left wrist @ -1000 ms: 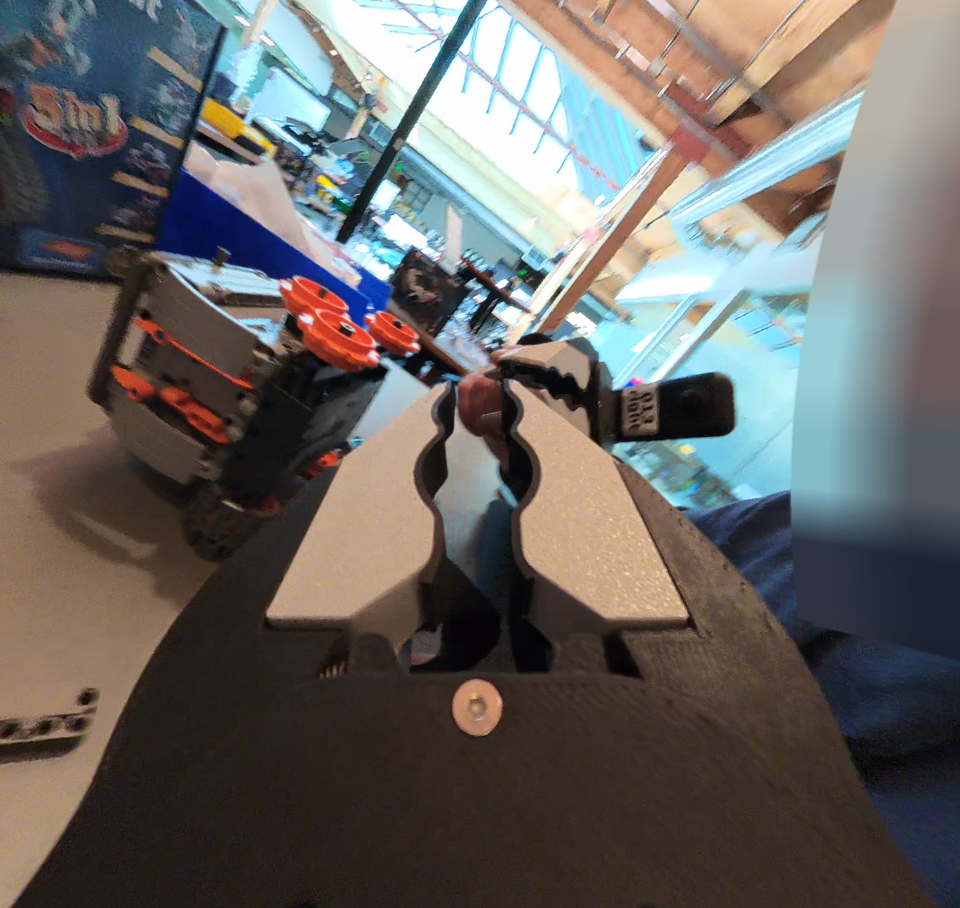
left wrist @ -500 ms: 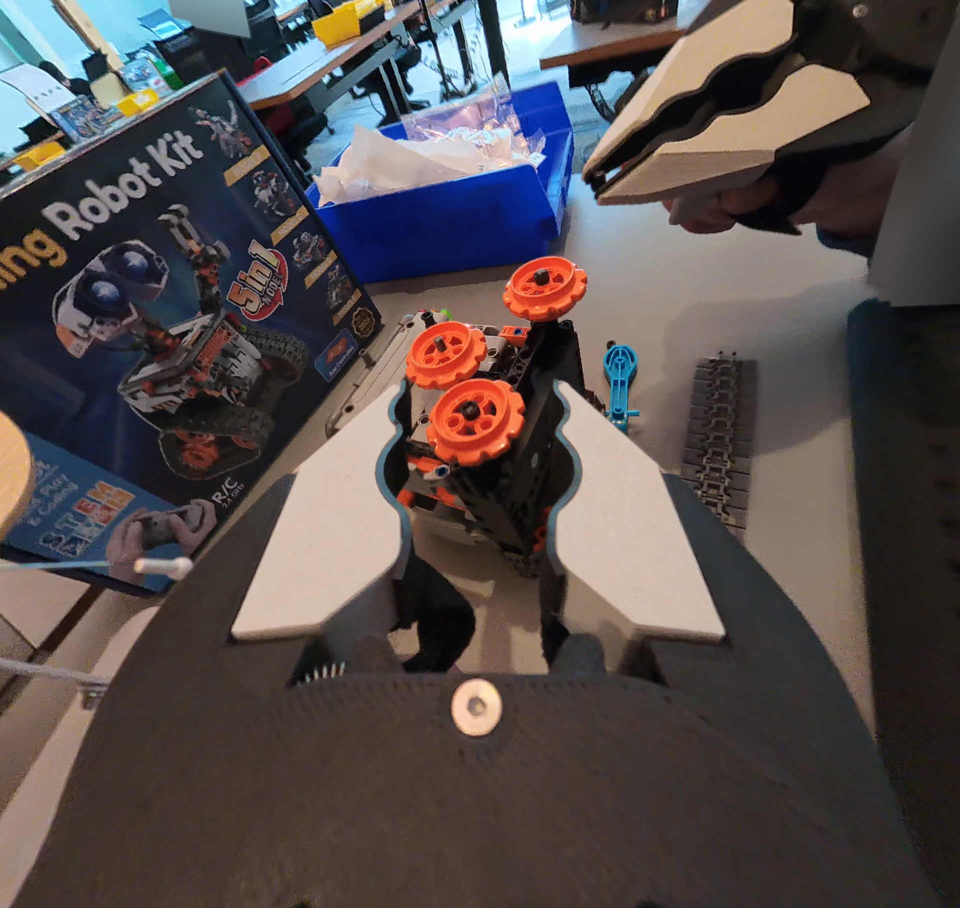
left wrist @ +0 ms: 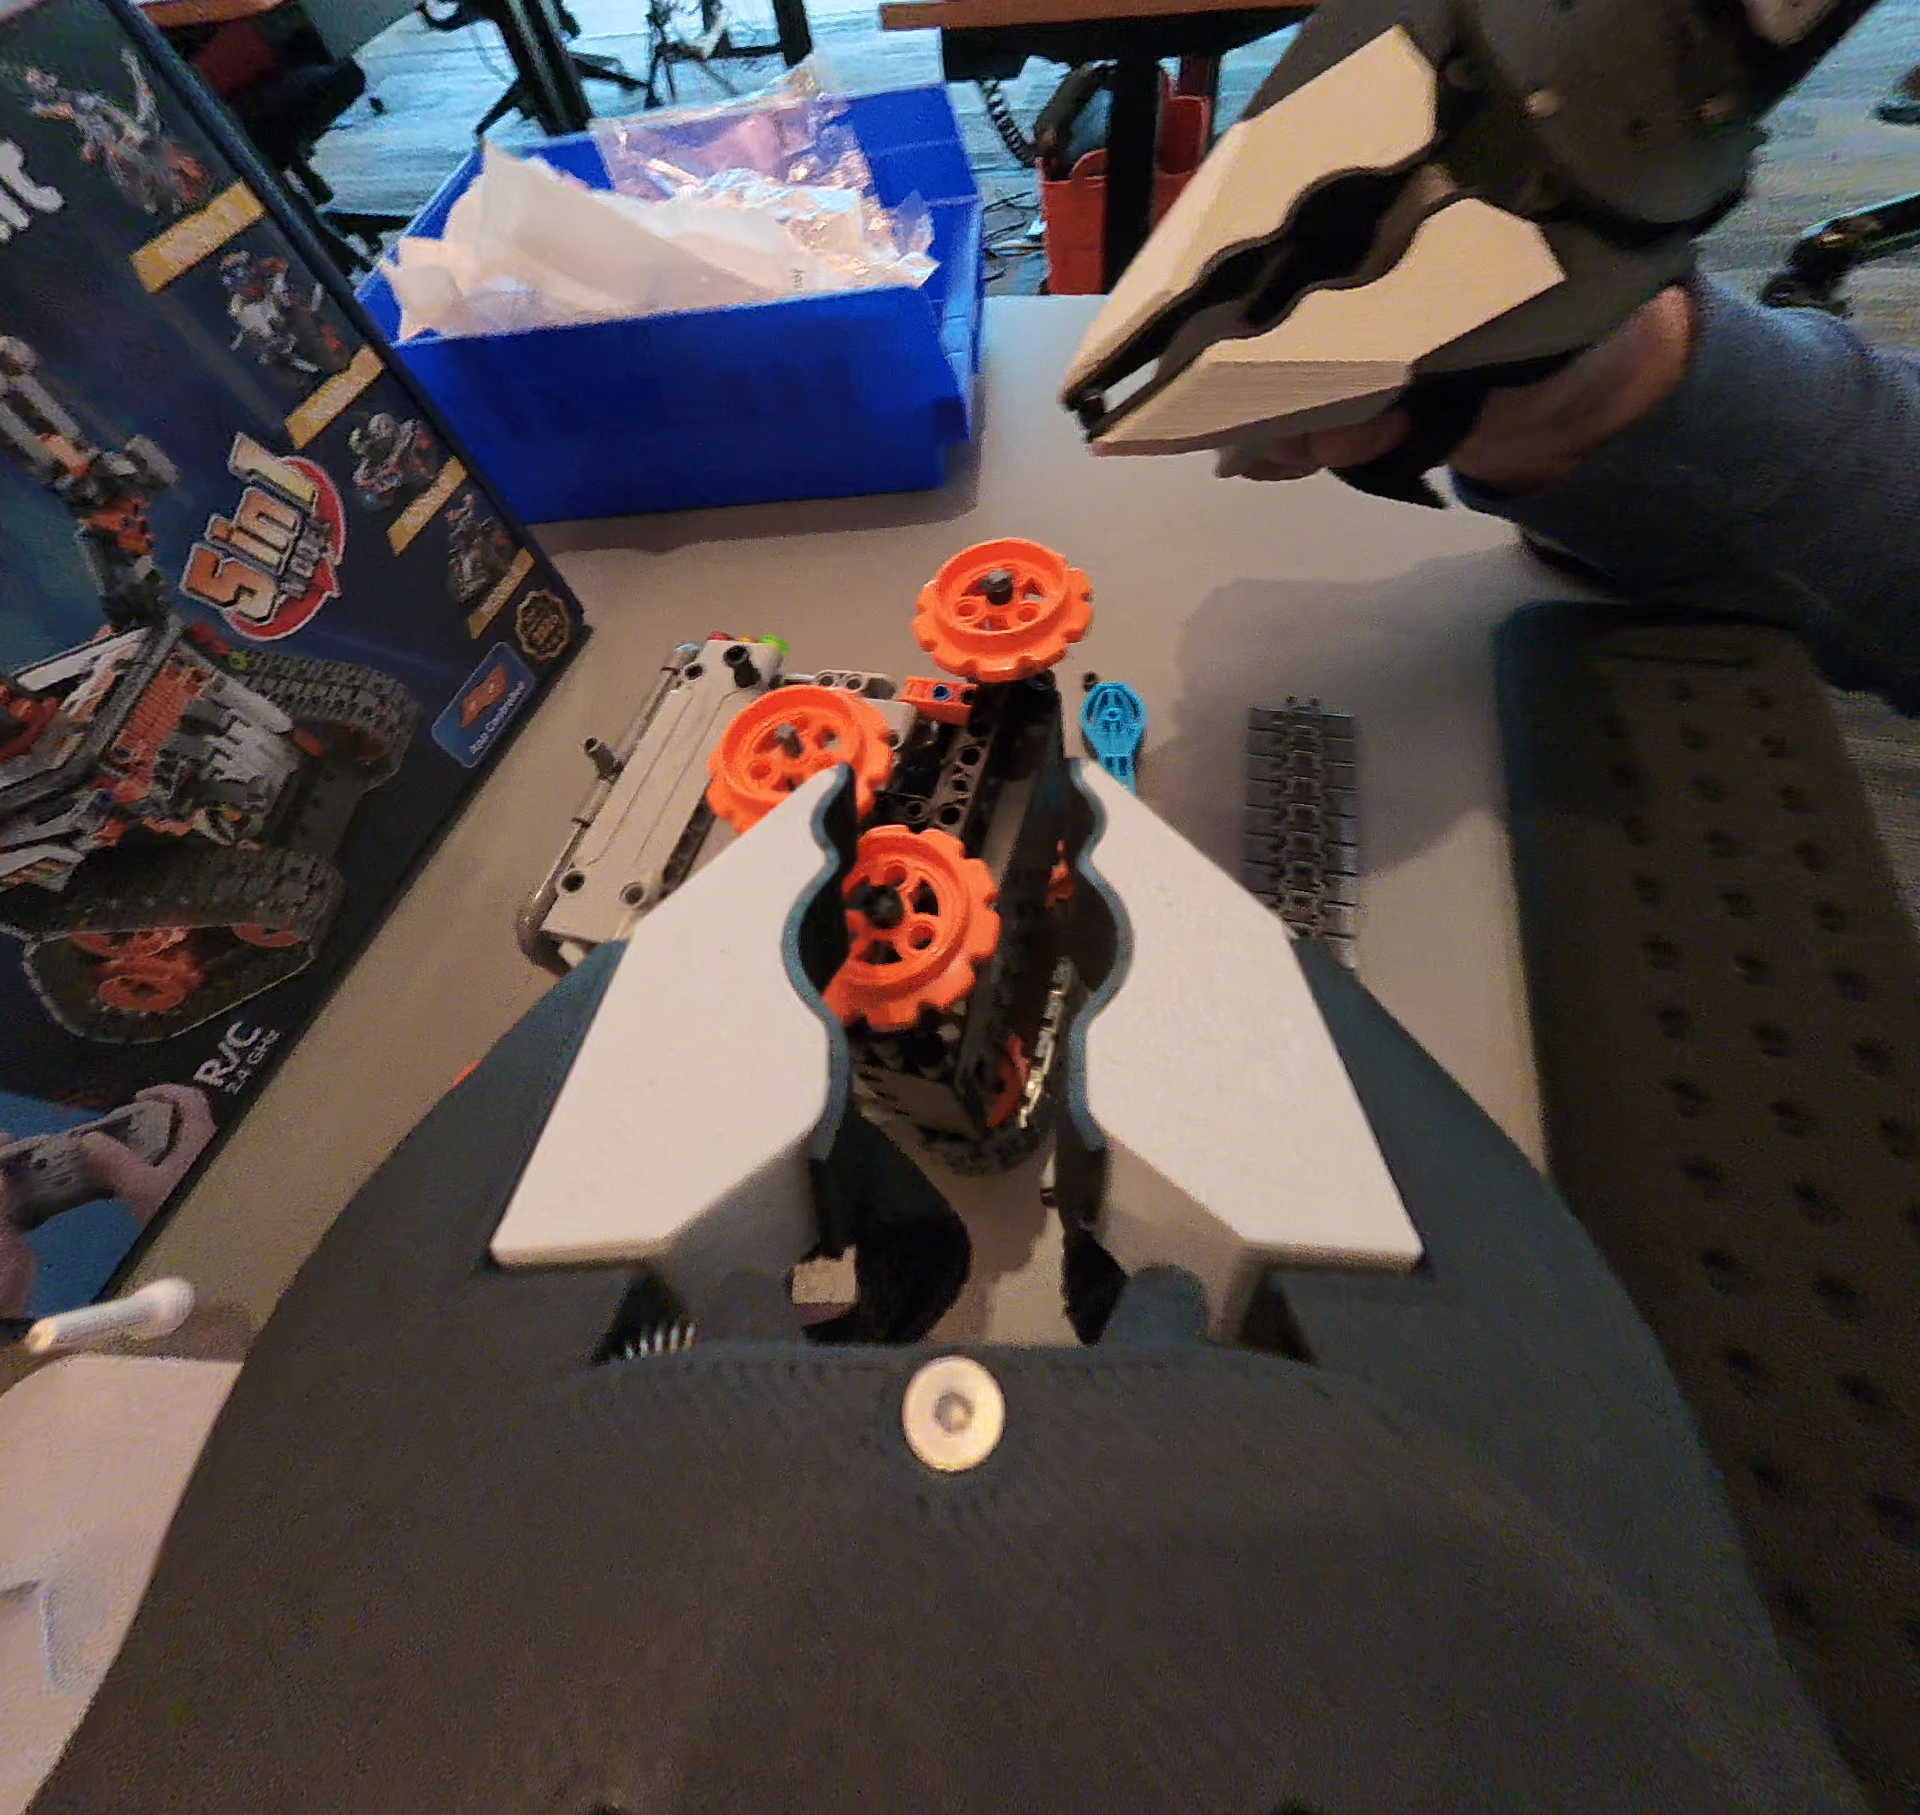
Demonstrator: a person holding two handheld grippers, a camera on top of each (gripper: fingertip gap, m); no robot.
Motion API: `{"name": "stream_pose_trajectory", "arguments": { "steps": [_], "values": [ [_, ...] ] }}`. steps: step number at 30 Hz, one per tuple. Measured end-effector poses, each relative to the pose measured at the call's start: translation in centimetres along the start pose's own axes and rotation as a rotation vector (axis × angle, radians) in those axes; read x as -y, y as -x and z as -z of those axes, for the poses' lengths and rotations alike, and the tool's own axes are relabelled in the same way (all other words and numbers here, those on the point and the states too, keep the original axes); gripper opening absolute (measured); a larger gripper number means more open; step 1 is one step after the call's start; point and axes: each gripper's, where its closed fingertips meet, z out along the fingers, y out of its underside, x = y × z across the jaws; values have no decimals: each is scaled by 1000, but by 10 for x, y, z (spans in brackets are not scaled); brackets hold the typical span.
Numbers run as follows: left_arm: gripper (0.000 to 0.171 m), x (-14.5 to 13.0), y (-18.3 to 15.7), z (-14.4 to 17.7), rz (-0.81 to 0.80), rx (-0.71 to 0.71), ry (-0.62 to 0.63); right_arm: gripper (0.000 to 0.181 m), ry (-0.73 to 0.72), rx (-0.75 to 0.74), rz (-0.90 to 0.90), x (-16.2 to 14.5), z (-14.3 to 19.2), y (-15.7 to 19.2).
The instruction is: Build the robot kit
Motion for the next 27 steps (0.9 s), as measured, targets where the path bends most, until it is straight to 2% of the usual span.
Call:
{"name": "stream_pose_trajectory", "arguments": {
  "steps": [3, 7, 11, 15, 18, 27],
  "values": [
    [32, 6, -4, 10, -52, -3, -37, 4, 2, 7, -13, -1, 0, -1],
    [44, -2, 17, 13, -82, 104, -8, 4, 13, 41, -30, -1, -2, -3],
    [51, -13, 18, 9, -115, 117, 24, 4, 70, 123, 25, 12, -15, -6],
    [53, -12, 14, 2, -100, 86, -2, 4, 172, 301, 73, 20, -37, -3],
    [54, -17, 13, -6, -105, 86, 5, 4, 315, 471, 122, 11, -51, 8],
    [51, -17, 17, -7, -132, 140, -17, 4, 602, 767, 203, -13, -79, 18]
  ]
}}
